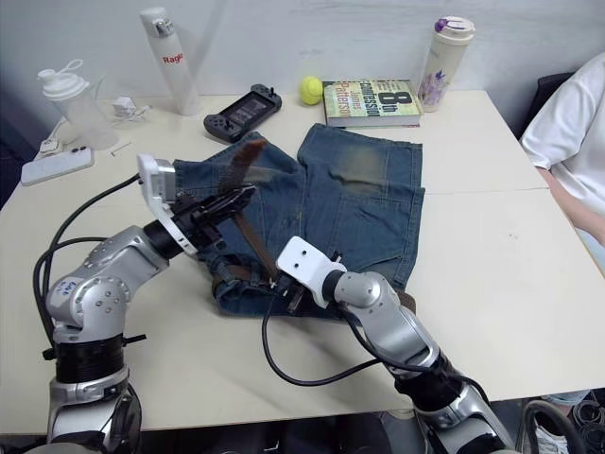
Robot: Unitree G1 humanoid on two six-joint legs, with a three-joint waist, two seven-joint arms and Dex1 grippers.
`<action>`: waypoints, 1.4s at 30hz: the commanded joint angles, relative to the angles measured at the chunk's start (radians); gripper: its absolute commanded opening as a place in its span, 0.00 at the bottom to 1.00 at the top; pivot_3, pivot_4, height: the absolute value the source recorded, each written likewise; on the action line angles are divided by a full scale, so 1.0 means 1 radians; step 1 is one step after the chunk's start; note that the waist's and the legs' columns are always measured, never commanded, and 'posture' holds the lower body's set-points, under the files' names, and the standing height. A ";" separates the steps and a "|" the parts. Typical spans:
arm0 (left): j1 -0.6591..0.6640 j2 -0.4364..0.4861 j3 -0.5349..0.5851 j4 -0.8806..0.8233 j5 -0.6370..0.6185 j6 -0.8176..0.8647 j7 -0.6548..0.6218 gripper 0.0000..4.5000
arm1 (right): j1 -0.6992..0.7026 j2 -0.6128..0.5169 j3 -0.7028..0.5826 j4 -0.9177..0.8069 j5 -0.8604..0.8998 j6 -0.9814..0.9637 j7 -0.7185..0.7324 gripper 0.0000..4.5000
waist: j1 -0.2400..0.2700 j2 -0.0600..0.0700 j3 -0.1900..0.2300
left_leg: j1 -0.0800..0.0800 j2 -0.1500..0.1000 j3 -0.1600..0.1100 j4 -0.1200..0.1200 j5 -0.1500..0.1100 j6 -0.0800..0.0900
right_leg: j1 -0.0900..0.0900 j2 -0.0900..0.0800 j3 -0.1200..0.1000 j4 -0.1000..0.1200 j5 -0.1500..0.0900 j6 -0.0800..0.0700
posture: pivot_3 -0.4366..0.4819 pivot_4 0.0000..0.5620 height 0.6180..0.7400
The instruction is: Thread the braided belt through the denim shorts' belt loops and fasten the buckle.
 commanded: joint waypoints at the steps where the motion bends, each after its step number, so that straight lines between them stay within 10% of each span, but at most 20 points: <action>1: 0.035 0.045 0.060 -0.062 -0.043 -0.003 -0.004 0.00 | 0.089 -0.036 0.058 0.087 -0.009 0.052 0.010 0.01 | 0.000 -0.002 -0.002 | 0.000 0.000 0.000 0.000 0.000 0.000 | 0.000 0.000 0.000 0.000 0.000 0.000 | 0.48 0.27 1.00; 19: 0.169 0.055 -0.026 -0.052 0.006 -0.062 -0.023 0.00 | 0.074 0.004 -0.296 -0.255 0.252 0.232 0.002 0.01 | 0.021 0.000 -0.002 | 0.009 0.000 -0.004 -0.004 -0.006 -0.002 | 0.013 0.000 0.001 -0.013 0.000 0.000 | 0.48 0.27 1.00; 42: 0.190 0.064 -0.033 -0.079 0.009 -0.051 -0.008 0.00 | 0.019 0.003 -0.133 -0.149 0.239 0.206 -0.093 0.01 | 0.009 0.001 -0.001 | 0.009 0.001 -0.003 -0.007 -0.005 -0.002 | 0.011 0.001 0.002 -0.014 0.000 0.000 | 0.48 0.27 1.00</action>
